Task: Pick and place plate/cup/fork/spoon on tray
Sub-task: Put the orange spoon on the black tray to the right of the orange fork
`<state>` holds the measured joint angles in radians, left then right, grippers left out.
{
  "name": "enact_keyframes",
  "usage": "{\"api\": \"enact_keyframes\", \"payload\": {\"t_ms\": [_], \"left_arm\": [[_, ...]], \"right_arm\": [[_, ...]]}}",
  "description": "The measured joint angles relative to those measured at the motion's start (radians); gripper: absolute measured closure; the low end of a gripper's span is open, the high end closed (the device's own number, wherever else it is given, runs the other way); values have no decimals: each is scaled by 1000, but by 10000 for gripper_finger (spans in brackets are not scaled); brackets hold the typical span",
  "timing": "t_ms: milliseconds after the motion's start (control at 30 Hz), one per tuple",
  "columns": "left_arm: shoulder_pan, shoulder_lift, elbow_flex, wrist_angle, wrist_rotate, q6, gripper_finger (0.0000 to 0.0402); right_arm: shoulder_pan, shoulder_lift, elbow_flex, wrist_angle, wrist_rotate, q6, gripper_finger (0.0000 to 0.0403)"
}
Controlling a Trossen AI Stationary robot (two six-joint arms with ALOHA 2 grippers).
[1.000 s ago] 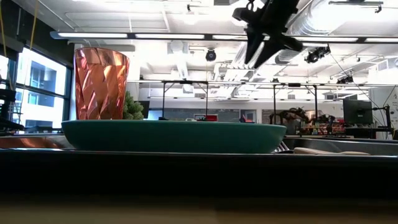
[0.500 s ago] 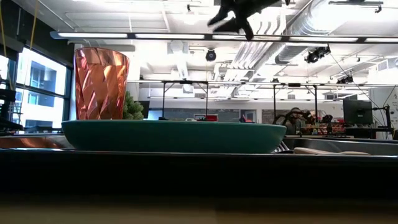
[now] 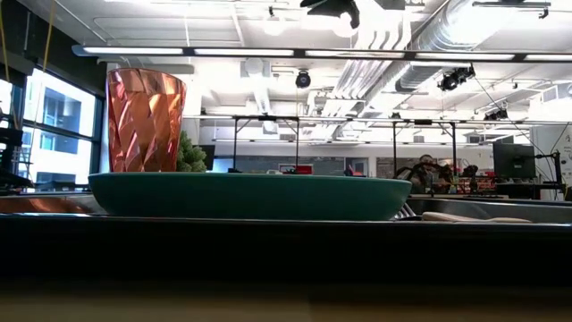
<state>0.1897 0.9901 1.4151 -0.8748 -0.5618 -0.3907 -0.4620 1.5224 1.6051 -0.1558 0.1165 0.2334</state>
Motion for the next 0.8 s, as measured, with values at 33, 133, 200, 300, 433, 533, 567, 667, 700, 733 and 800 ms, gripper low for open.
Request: {"api": "enact_keyframes", "payload": {"t_ms": [33, 133, 200, 300, 433, 533, 567, 667, 700, 733, 800], "left_arm": [[2, 0, 0, -2, 0, 0, 286], [2, 0, 0, -4, 0, 0, 286], [2, 0, 0, -4, 1, 1, 286], [2, 0, 0, -4, 1, 1, 286], [2, 0, 0, -4, 1, 36, 286], [2, 0, 0, -4, 1, 44, 286], [2, 0, 0, -4, 1, 44, 286], [2, 0, 0, -4, 1, 45, 286], [2, 0, 0, -4, 1, 45, 286], [2, 0, 0, -4, 1, 48, 286], [2, 0, 0, -4, 1, 63, 286]], "right_arm": [[-4, 17, 34, -46, 7, 13, 285], [-6, 92, 144, -217, 35, 58, 285], [-5, 148, 217, -330, 49, 106, 285], [-4, 222, 315, -499, 57, 167, 285], [-2, 312, 391, -649, 59, 207, 282], [4, 351, 410, -688, 60, 238, 273], [5, 362, 411, -697, 60, 252, 269], [18, 398, 411, -723, 63, 311, 253], [23, 410, 411, -733, 58, 323, 249], [27, 420, 411, -739, 53, 338, 244], [35, 440, 411, -746, 34, 360, 238]]}}
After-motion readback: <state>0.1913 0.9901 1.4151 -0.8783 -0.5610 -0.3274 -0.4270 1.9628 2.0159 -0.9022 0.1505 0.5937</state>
